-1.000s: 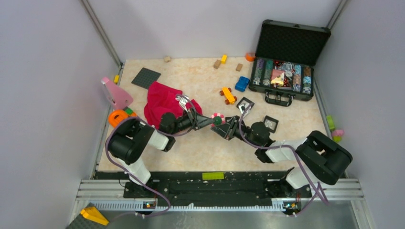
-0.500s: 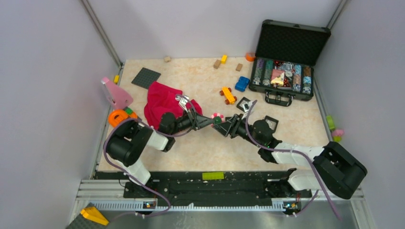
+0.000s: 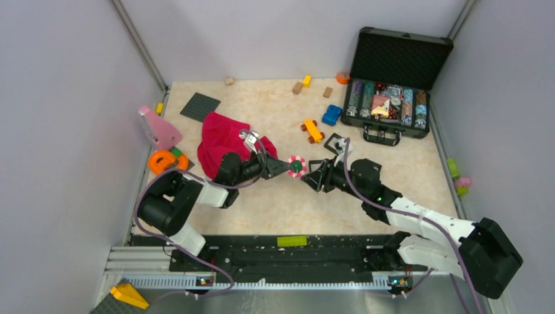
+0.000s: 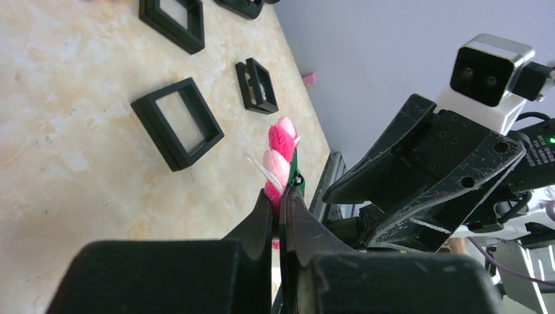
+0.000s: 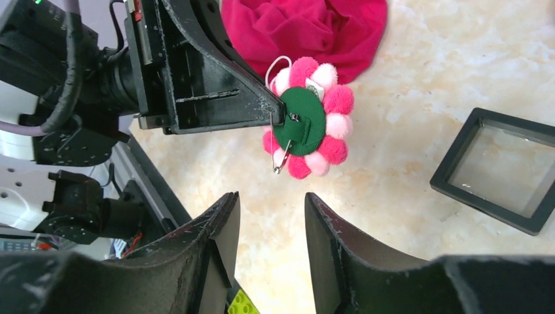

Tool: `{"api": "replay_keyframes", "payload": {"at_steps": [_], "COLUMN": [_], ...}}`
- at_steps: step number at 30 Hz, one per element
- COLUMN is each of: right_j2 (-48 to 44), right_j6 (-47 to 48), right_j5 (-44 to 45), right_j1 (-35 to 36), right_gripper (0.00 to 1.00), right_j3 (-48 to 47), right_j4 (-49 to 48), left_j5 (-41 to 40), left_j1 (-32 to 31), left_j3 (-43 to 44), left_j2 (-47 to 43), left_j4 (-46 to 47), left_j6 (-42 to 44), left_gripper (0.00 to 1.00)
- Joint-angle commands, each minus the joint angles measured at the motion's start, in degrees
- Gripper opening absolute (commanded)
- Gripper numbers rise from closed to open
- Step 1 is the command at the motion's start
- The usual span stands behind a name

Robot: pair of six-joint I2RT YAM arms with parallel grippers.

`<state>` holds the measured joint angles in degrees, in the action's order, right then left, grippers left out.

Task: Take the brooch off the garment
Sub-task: Close the brooch.

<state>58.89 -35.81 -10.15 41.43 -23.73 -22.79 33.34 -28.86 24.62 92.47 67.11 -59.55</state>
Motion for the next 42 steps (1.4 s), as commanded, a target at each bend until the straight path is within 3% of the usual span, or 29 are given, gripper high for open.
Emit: {"api": "replay_keyframes", "payload": {"at_steps": [1,4,8,23,42], "right_j2": [1.5,4.5,7.6,12.8,17.7], "right_j6": [4.5,5.0,5.1,6.6,7.0], "right_j5": [-0.1,-0.7,-0.2,8.3,10.0], "right_j1": [-0.4,-0.1,1.2,5.7,7.6], "right_gripper": [0.41,0.42,0.31,0.38,0.35], "right_j3": [-4.8,-7.8,-11.2,-18.2,-21.3], "right_j4": [6.1,7.4,8.5,20.2,22.0], "left_j5": [-2.3,-3.7,-5.1,-10.1,-11.8], "left_j1": [-0.8,-1.3,-2.1,-4.0,-5.2], "left_j3": [1.8,2.4,2.2,3.4,3.5], "left_j2": [-3.3,-4.8,-6.5,-9.3,-10.7], "left_j4": [-6.5,-10.6,-13.1,-20.4,-21.8], "left_j6": [2.3,3.3,3.6,5.7,7.1], "left_gripper": [0.00,0.00,0.00,0.00,0.00]}}
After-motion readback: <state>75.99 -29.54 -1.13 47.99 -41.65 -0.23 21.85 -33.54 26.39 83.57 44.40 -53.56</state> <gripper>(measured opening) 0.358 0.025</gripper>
